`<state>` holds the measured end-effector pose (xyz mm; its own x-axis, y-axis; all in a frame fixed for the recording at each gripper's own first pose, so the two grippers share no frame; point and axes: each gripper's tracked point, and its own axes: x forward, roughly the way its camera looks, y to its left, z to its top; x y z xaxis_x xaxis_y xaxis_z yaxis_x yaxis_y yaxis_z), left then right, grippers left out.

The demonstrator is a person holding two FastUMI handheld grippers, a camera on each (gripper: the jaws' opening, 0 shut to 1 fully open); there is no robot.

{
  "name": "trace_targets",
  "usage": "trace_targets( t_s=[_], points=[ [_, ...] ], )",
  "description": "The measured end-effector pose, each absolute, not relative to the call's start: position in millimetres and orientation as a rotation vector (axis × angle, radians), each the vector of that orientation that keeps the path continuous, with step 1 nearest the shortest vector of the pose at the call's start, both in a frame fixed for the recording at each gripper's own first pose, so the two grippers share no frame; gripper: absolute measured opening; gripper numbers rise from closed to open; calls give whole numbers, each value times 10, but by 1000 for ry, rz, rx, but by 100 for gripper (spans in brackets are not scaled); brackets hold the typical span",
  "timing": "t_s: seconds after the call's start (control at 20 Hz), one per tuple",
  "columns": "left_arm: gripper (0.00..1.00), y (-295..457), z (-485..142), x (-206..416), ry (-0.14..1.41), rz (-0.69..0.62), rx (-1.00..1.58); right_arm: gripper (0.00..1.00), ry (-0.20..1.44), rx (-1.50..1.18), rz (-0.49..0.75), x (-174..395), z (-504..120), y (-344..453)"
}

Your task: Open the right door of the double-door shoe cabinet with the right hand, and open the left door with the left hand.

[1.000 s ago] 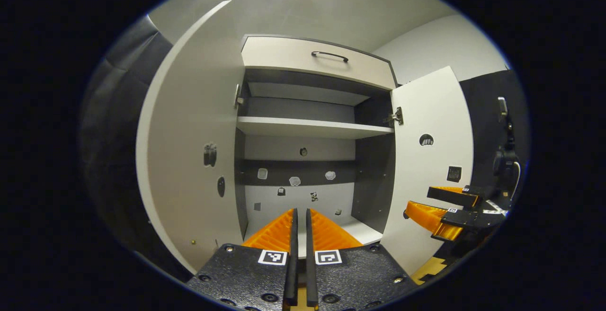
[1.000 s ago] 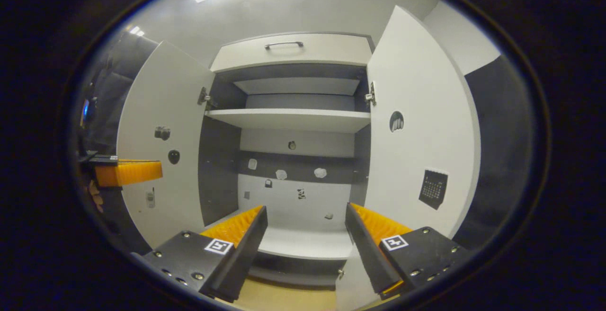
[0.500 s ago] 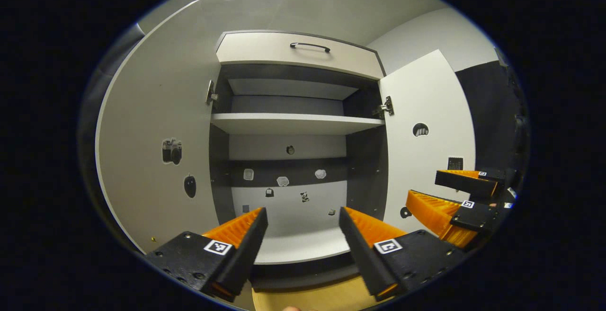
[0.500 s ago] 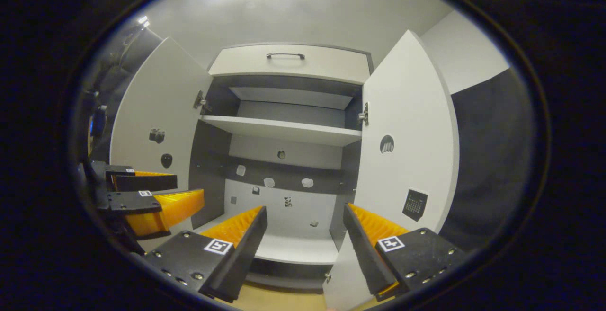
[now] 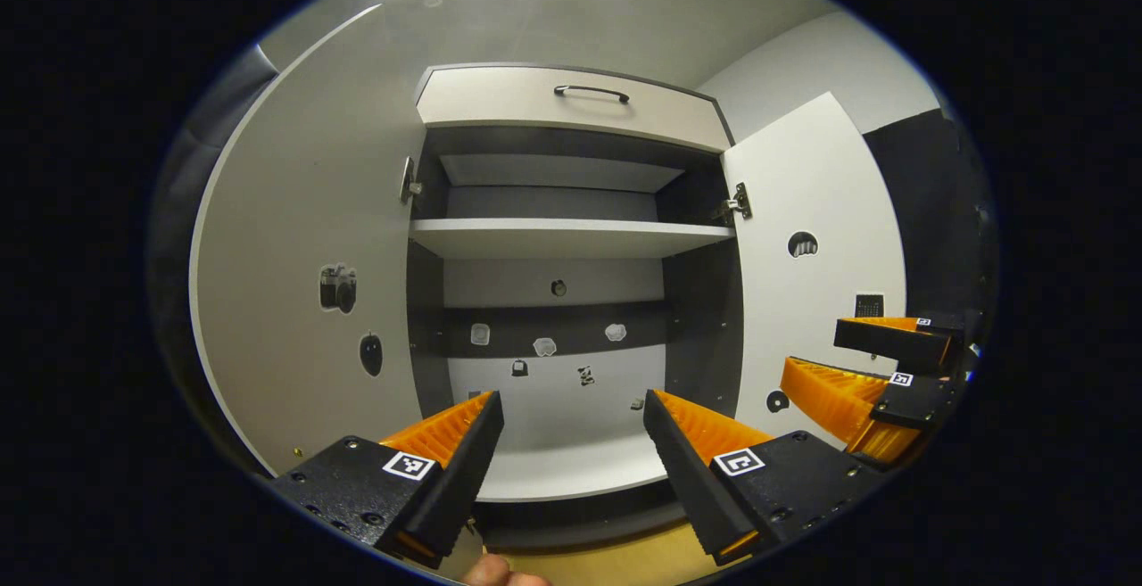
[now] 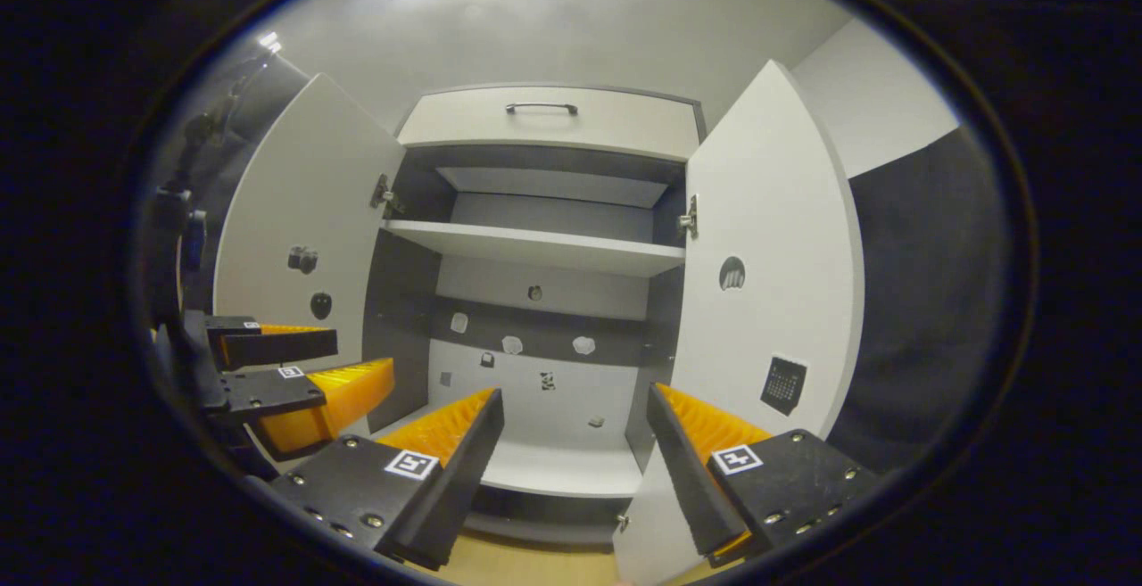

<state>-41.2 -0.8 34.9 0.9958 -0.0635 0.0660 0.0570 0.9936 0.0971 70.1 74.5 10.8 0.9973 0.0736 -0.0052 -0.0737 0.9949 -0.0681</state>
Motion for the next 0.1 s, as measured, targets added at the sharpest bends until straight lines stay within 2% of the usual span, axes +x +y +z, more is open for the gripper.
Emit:
trace_targets(
  t_s=[0.1],
  points=[
    [97, -16, 346, -415, -68, -64, 93, 95, 4, -70, 73, 687, 101, 741]
  ],
)
